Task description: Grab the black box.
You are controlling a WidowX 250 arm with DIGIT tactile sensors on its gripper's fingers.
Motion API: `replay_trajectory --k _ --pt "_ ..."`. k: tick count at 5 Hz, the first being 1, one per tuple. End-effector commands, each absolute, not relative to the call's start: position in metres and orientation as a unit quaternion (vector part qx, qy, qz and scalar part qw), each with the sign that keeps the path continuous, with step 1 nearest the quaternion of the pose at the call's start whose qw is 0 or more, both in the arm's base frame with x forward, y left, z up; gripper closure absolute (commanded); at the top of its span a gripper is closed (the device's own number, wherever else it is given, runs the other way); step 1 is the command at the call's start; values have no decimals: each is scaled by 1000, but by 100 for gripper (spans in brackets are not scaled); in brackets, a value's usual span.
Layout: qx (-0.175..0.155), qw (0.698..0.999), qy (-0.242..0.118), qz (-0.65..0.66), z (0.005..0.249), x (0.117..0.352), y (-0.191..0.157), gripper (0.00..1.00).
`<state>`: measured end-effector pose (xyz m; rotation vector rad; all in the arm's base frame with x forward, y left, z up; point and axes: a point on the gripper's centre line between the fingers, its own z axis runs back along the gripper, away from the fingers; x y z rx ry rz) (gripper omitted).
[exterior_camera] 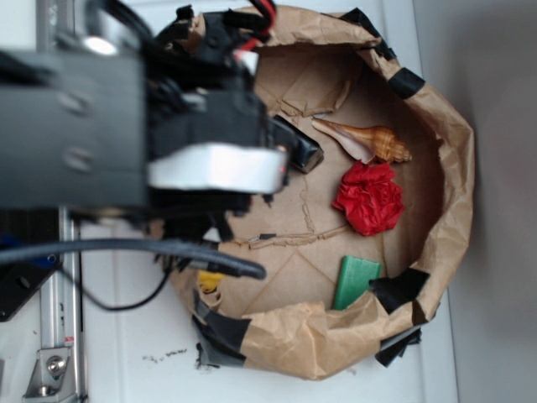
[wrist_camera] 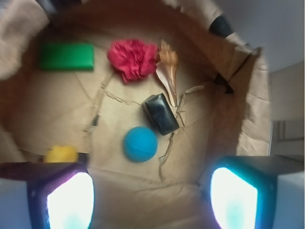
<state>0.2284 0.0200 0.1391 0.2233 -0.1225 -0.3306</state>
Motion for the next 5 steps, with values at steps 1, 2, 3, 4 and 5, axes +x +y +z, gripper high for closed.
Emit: replay_trajectory --k 1,2,3,4,5 --pt "94 977 -83 -170 126 245 38 0" --pt "94 977 -83 -170 126 245 38 0" --pt "94 977 -83 -170 126 245 38 0" --pt "108 978 -48 -174 82 260 41 0" --pt "101 976 -37 -188 48 274 39 0"
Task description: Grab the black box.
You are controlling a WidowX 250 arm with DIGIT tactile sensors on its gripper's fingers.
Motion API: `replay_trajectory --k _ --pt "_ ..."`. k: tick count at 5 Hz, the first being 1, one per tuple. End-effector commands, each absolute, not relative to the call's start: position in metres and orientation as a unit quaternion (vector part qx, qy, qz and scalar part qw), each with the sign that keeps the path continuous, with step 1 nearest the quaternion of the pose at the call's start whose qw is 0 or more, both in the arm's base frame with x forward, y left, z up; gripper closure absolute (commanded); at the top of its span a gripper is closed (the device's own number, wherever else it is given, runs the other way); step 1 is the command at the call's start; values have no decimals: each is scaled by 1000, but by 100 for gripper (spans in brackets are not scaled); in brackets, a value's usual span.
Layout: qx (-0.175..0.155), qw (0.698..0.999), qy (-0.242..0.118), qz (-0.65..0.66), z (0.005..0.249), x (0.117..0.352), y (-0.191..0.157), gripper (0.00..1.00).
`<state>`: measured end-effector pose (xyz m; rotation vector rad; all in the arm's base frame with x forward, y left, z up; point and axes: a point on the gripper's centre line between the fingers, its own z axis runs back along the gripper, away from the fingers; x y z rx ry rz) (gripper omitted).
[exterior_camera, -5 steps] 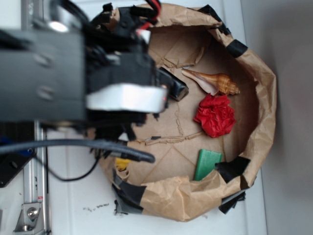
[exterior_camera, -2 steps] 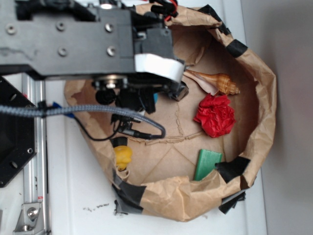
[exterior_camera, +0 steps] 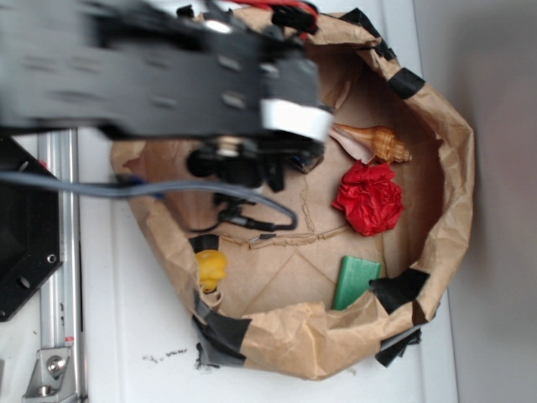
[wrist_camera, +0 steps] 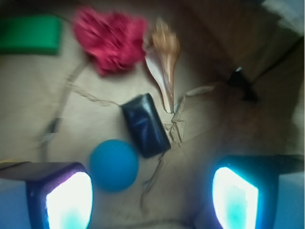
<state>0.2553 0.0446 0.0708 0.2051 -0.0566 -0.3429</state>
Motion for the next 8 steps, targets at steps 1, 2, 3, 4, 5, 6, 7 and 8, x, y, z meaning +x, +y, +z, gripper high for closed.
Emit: replay_trajectory --k 1,2,3,4,5,6,7,8 --pt "84 976 -34 -198 29 282 34 0" --pt "101 975 -25 -195 16 288 36 18" --pt "90 980 -35 -176 36 284 45 100" --pt "70 991 -15 -116 76 280 43 100" --pt "18 997 4 -69 120 275 31 100" --pt "-63 997 27 -35 143 275 21 100" --pt "-97 993 -9 -68 154 269 14 100" --pt "-69 997 -11 -39 150 273 14 100"
